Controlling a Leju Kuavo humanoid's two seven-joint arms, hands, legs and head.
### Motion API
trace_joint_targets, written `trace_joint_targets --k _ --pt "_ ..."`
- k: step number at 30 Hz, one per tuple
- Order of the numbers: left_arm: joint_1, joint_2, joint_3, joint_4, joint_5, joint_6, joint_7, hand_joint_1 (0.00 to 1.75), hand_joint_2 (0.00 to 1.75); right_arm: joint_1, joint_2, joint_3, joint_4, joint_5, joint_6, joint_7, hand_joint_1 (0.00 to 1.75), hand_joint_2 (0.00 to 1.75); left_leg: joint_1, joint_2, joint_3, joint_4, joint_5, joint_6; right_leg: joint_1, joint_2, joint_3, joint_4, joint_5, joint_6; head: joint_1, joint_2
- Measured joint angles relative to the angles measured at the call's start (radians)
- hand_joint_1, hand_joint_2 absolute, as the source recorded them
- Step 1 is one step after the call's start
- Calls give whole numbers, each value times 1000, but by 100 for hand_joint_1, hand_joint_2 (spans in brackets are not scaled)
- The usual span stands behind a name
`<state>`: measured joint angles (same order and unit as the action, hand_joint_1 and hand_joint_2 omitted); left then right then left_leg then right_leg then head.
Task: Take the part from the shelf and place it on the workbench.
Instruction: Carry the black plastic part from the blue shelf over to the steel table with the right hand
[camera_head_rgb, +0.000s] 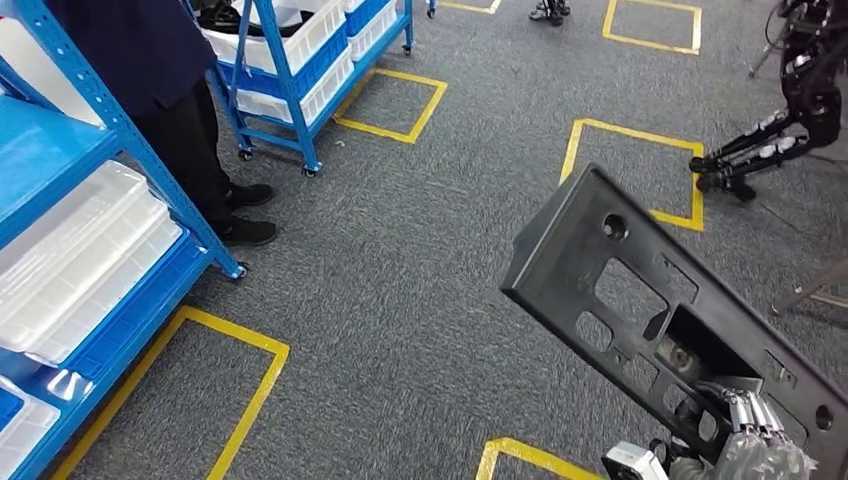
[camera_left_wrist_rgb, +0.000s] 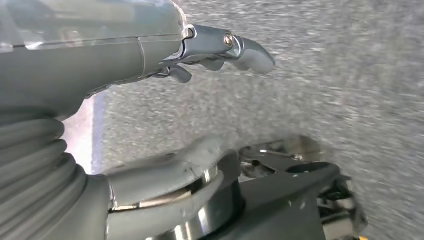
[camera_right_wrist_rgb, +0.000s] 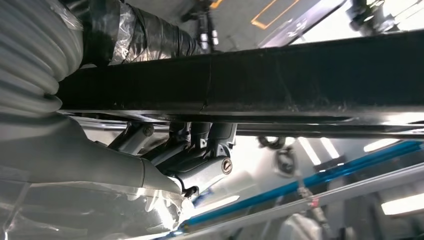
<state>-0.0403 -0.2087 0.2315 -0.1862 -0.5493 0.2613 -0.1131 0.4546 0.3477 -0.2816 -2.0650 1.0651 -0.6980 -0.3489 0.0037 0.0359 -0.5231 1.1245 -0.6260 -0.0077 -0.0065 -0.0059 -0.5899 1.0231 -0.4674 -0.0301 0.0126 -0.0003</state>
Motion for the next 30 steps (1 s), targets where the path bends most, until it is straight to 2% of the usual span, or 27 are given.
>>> trace_joint_targets --k 1,2,3,4,5,6,7,8,9,11,12,13,14,15,16,17,18,19,20,21,22,23,25,27,28,30 --pt "-3 0 0 0 -2 0 -1 0 175 -1 0 -2 -1 13 0 8 175 175 1 -14 -34 72 -31 -1 1 11 0 0 0 -3 0 0" --pt "-6 0 0 0 -4 0 -1 0 175 -1 1 -5 -2 27 0 16 175 175 1 -19 -64 131 -49 -2 2 24 0 1 0 -4 0 0" --pt "-9 0 0 0 -6 -1 -1 0 175 -1 1 -8 -2 40 0 22 175 175 1 -21 -80 159 -45 -2 3 38 1 3 -1 -5 0 0" --pt "-11 0 0 0 -8 -1 0 0 175 -1 1 -11 -2 49 0 25 175 175 1 -23 -78 147 -21 0 3 53 2 4 -1 -5 0 0" --pt "-11 0 0 0 -9 -1 0 0 175 0 1 -14 -2 56 0 27 175 175 1 -32 -59 97 21 3 3 69 4 7 -2 -4 0 0" --pt "-9 1 1 0 -10 -2 1 0 175 0 1 -16 -2 59 0 28 175 175 1 -55 -34 30 63 7 2 85 5 9 -3 -3 0 0" --pt "-6 1 1 0 -10 -2 2 0 175 -1 1 -18 -3 61 0 28 175 175 2 -82 -12 -31 92 11 3 99 3 12 -4 0 0 0" --pt "-3 1 1 0 -10 -2 3 0 175 -1 1 -19 -4 63 0 28 175 175 4 -105 5 -78 107 14 2 111 -1 16 -3 4 0 0" --pt "-1 1 2 0 -11 -2 4 0 175 -1 1 -20 -4 65 0 30 175 175 3 -119 12 -101 107 16 0 123 -7 18 -1 10 0 0" --pt "2 2 3 0 -14 -2 7 0 175 2 1 -23 -7 80 -1 41 175 175 2 -105 17 -118 105 23 -4 146 -17 16 6 25 0 0" --pt "3 1 4 0 -16 -2 7 0 175 6 1 -26 -9 92 -1 49 175 175 2 -93 20 -124 109 29 -4 140 -20 18 6 30 0 0" --pt "4 1 4 0 -18 -2 8 0 175 8 1 -29 -12 105 -2 56 175 175 4 -80 23 -131 114 36 -3 119 -28 32 -4 33 0 0" --pt "6 1 4 0 -19 -3 8 0 175 9 1 -31 -14 118 -2 64 175 175 5 -67 25 -138 119 43 -1 89 -44 65 -24 35 0 0" --pt "8 1 5 0 -21 -5 7 0 175 10 1 -32 -15 132 -2 72 175 175 4 -53 27 -141 120 47 -1 53 -68 115 -53 37 1 0" --pt "9 1 5 0 -23 -7 7 0 175 10 1 -33 -16 146 -2 82 175 175 3 -39 26 -141 120 49 -3 30 -100 180 -86 41 1 0" --pt "11 2 6 0 -25 -9 6 0 175 12 1 -33 -17 160 -2 93 175 175 1 -24 26 -141 119 49 -5 19 -131 245 -112 44 1 0" --pt "11 2 6 0 -27 -10 5 0 175 16 1 -33 -18 174 -2 104 175 175 1 -8 26 -140 117 49 -8 13 -151 287 -123 47 1 0" --pt "12 2 7 0 -28 -11 5 0 175 21 1 -33 -20 186 -2 115 175 175 0 7 27 -140 114 47 -11 10 -154 295 -116 50 1 0" --pt "11 3 7 0 -29 -12 5 0 175 26 1 -33 -22 197 -2 125 175 175 0 21 28 -139 111 45 -13 4 -133 261 -91 52 0 0" --pt "10 3 7 0 -30 -12 4 0 175 31 1 -33 -25 204 -2 132 175 175 1 32 32 -138 107 42 -16 -7 -95 195 -57 53 0 0" --pt "10 4 8 0 -31 -14 3 0 175 35 1 -33 -28 211 -2 138 175 175 0 42 36 -137 102 38 -15 -32 -53 123 -35 52 0 0" --pt "9 4 8 0 -32 -15 3 0 175 38 2 -32 -32 218 -2 144 175 175 -3 51 41 -135 97 32 -13 -53 -20 64 -19 50 0 0" --pt "7 6 11 0 -33 -18 1 0 175 44 2 -31 -38 228 -2 154 175 175 -8 66 50 -136 89 21 -6 -74 3 20 -19 41 0 0" --pt "3 6 14 0 -35 -21 -1 0 175 54 4 -29 -44 236 -2 161 175 175 -8 79 58 -137 82 10 -5 -51 1 18 -17 30 0 0" --pt "2 5 15 0 -35 -24 -2 0 175 59 4 -28 -46 240 -2 163 175 175 -5 68 59 -129 73 4 -7 -40 1 16 -16 24 0 0" --pt "1 4 18 0 -35 -28 -6 0 175 64 5 -25 -49 246 -2 167 175 175 1 20 32 -61 29 -3 -9 -18 2 11 -13 10 0 0"
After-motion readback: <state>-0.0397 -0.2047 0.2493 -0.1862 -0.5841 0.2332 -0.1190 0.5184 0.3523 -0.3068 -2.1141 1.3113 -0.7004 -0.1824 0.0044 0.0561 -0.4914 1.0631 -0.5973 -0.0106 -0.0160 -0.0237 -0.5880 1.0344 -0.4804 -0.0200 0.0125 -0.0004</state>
